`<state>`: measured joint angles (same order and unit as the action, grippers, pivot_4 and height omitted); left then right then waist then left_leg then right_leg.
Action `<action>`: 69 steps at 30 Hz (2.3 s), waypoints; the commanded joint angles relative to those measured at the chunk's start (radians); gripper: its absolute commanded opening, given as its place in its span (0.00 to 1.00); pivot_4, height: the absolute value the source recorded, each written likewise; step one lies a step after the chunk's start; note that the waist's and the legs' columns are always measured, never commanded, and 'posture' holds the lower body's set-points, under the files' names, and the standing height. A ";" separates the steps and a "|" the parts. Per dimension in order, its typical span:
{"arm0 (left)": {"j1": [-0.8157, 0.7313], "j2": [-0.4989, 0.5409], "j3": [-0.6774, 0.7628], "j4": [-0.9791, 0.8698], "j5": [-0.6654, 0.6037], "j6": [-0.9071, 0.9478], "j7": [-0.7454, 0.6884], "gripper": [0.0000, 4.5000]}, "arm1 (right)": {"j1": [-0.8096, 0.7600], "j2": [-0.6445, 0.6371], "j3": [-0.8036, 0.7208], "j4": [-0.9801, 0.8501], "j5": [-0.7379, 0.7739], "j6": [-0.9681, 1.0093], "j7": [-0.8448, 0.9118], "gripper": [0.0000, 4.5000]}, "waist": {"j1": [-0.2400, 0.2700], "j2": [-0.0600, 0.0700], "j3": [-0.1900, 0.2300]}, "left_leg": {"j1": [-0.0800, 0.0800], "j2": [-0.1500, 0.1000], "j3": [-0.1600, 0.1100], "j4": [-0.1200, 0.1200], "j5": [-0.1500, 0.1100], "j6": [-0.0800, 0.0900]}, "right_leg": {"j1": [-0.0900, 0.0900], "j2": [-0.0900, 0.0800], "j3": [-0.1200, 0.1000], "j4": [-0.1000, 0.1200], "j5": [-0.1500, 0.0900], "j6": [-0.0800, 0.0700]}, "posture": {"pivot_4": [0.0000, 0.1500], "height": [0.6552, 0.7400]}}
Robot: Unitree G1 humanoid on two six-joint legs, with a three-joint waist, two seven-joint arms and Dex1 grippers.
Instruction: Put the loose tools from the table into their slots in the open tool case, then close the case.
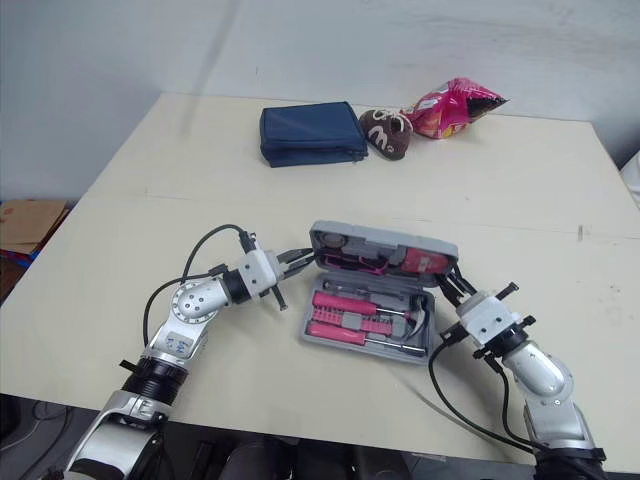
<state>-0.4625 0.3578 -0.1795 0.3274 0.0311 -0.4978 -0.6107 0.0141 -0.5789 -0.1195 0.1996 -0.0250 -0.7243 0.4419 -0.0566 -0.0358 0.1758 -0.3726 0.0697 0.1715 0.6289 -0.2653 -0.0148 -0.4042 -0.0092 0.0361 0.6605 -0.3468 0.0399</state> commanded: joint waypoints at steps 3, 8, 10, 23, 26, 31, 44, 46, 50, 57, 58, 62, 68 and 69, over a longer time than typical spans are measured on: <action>0.012 0.061 0.043 -0.032 -0.034 -0.123 -0.035 0.35 | 0.087 -0.090 -0.012 0.059 -0.085 -0.132 0.004 0.41 | 0.000 0.000 0.000 | 0.003 0.000 -0.001 -0.001 0.000 0.000 | 0.004 0.000 0.000 -0.001 0.000 0.000 | 1.00 1.00; 0.085 0.230 0.123 0.082 -0.063 -0.087 -0.089 0.67 | 0.287 -0.180 -0.134 0.017 0.008 -0.041 0.032 0.99 | -0.014 0.000 0.000 | 0.007 0.002 0.000 -0.002 -0.001 -0.001 | 0.006 0.000 -0.001 0.000 -0.002 -0.002 | 1.00 1.00; 0.101 0.264 0.148 0.117 -0.107 -0.052 -0.122 0.67 | 0.363 -0.196 -0.158 -0.006 0.072 0.013 0.065 1.00 | -0.016 -0.003 0.001 | 0.012 0.002 0.000 -0.005 -0.001 -0.002 | 0.010 0.000 -0.001 -0.001 -0.002 -0.003 | 1.00 1.00; -0.188 0.101 0.070 0.161 -0.148 0.279 -0.275 0.17 | 0.566 -0.304 -0.072 -0.606 0.532 0.632 0.393 0.35 | 0.017 -0.008 0.001 | 0.014 0.001 -0.001 -0.007 -0.006 0.002 | 0.013 -0.002 -0.004 -0.002 -0.003 -0.004 | 1.00 1.00; -0.252 0.037 0.024 0.224 -0.109 0.290 -0.283 0.00 | 0.553 -0.328 -0.043 -0.668 0.542 0.747 0.415 0.00 | 0.019 -0.008 0.001 | 0.011 0.002 -0.001 -0.004 -0.007 0.000 | 0.011 0.000 -0.004 -0.002 -0.003 -0.003 | 1.00 1.00; -0.375 -0.054 -0.047 0.425 -0.035 0.290 -0.301 0.00 | 0.476 -0.338 0.022 -0.721 0.524 0.931 0.403 0.00 | 0.022 -0.009 0.001 | 0.005 0.003 -0.002 0.002 -0.008 0.000 | 0.007 0.001 -0.003 -0.002 -0.003 -0.003 | 1.00 1.00; -0.276 -0.021 -0.069 0.287 -0.061 0.276 -0.518 0.00 | 0.265 -0.242 0.035 -0.490 0.334 0.910 0.343 0.00 | 0.014 -0.010 0.000 | 0.005 0.003 0.000 0.005 -0.008 0.003 | 0.007 0.000 -0.003 -0.001 -0.002 -0.001 | 1.00 1.00; -0.222 0.002 -0.063 0.189 -0.079 0.323 -0.532 0.00 | 0.211 -0.232 0.041 -0.443 0.318 0.904 0.345 0.00 | 0.008 -0.010 0.000 | 0.005 0.003 0.000 0.005 -0.008 0.003 | 0.008 0.000 -0.003 -0.001 -0.001 -0.002 | 1.00 1.00; -0.107 0.032 -0.047 -0.023 -0.121 0.423 -0.517 0.00 | 0.113 -0.221 0.060 -0.336 0.275 0.869 0.352 0.00 | 0.004 -0.010 0.000 | 0.005 0.003 -0.001 0.005 -0.007 0.004 | 0.009 -0.001 -0.004 0.000 -0.001 -0.002 | 1.00 1.00; 0.009 0.072 0.015 -0.236 -0.151 0.553 -0.421 0.00 | 0.123 -0.206 0.007 -0.293 0.262 0.843 0.325 0.00 | 0.006 -0.009 0.000 | 0.005 0.003 -0.002 0.006 -0.007 0.004 | 0.010 -0.001 -0.004 0.000 -0.001 -0.001 | 1.00 1.00; 0.013 0.074 0.023 -0.246 -0.157 0.558 -0.415 0.00 | 0.137 -0.208 -0.004 -0.297 0.263 0.842 0.324 0.00 | 0.009 -0.009 0.000 | 0.005 0.003 -0.003 0.006 -0.007 0.004 | 0.010 -0.001 -0.004 0.000 -0.001 -0.001 | 1.00 1.00; -0.016 0.066 0.061 -0.283 -0.263 0.541 -0.465 0.00 | 0.260 -0.206 -0.100 -0.352 0.285 0.824 0.327 0.00 | 0.030 -0.009 0.000 | 0.005 0.002 -0.004 0.005 -0.008 0.004 | 0.010 -0.001 -0.004 -0.002 -0.001 -0.001 | 1.00 1.00; -0.147 -0.021 -0.036 -0.248 -0.281 0.521 -0.539 0.00 | 0.351 -0.171 -0.144 -0.456 0.356 0.822 0.370 0.00 | 0.031 -0.009 0.000 | 0.004 0.001 -0.004 0.006 -0.009 0.005 | 0.011 -0.001 -0.004 -0.003 -0.001 0.000 | 1.00 1.00; -0.172 -0.046 -0.061 -0.226 -0.267 0.514 -0.542 0.00 | 0.359 -0.167 -0.140 -0.472 0.363 0.828 0.375 0.00 | 0.030 -0.009 0.000 | 0.004 0.001 -0.004 0.006 -0.009 0.005 | 0.012 -0.001 -0.004 -0.003 -0.001 0.001 | 1.00 1.00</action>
<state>-0.6158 0.3319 -0.2071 0.0965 -0.2357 0.0368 -1.1388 0.3643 -0.7512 -0.2480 -0.2367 0.3142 0.0958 0.8017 -0.0264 -0.0449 0.1755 -0.3686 0.0705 0.1673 0.6347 -0.2739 -0.0098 -0.3926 -0.0099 0.0319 0.6573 -0.3474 0.0406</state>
